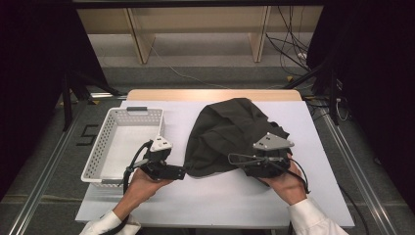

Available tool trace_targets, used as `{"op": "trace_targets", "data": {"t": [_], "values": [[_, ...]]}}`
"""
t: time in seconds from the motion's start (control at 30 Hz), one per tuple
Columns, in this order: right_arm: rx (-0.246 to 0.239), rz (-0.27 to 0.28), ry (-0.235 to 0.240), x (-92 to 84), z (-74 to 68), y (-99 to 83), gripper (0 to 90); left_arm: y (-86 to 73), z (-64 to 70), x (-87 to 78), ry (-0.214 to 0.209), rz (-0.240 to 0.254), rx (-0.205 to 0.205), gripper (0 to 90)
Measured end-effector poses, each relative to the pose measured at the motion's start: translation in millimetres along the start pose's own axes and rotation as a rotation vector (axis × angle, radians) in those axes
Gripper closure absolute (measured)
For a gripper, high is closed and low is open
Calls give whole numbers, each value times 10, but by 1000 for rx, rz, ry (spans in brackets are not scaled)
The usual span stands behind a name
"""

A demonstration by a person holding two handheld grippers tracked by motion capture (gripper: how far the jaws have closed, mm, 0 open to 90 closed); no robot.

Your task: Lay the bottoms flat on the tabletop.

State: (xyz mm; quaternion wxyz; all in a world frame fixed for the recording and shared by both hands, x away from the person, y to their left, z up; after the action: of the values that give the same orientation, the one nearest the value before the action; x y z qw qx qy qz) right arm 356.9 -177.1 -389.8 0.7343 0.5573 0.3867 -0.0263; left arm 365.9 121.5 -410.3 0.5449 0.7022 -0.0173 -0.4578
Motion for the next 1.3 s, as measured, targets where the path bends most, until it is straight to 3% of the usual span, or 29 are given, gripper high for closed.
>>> {"op": "trace_targets", "data": {"t": [0.13,0.33,0.5,0.6,0.77,0.8,1.0,1.2,1.3], "values": [[33,-18,10,-11,-30,-195,222,-3,-1,6,0,-3,0,119],[-6,-116,-18,189,-91,-457,206,-4,44,41,-7,-12,12,118],[-10,-146,-47,291,-101,-536,240,-17,20,55,-6,-17,6,119],[-45,-159,-97,340,-115,-572,361,-25,8,61,-4,-19,1,120],[-77,-179,-152,369,-74,-591,791,-20,35,67,-10,-20,11,120],[-76,-179,-159,362,-59,-588,830,-22,36,68,-11,-21,10,120],[-70,-122,-249,177,146,-396,879,-12,28,63,-11,-18,5,123],[-36,-80,-406,148,582,-136,880,13,1,24,-2,-8,-1,123],[13,-66,-449,193,822,-7,879,21,-2,26,-4,-8,-4,123]]}}
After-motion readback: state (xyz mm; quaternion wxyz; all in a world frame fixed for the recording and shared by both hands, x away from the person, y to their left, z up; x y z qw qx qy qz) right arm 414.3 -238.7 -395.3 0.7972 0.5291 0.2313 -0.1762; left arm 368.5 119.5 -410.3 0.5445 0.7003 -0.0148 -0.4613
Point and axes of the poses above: each handheld gripper's, and its own axes: x roughly forward along the jaws, y roughly out of its top, z roughly to its right, the point moved 2 cm from there along x, roughly forward along the jaws, and after that the axes turned 6 degrees about x, right-handed, at the moved point
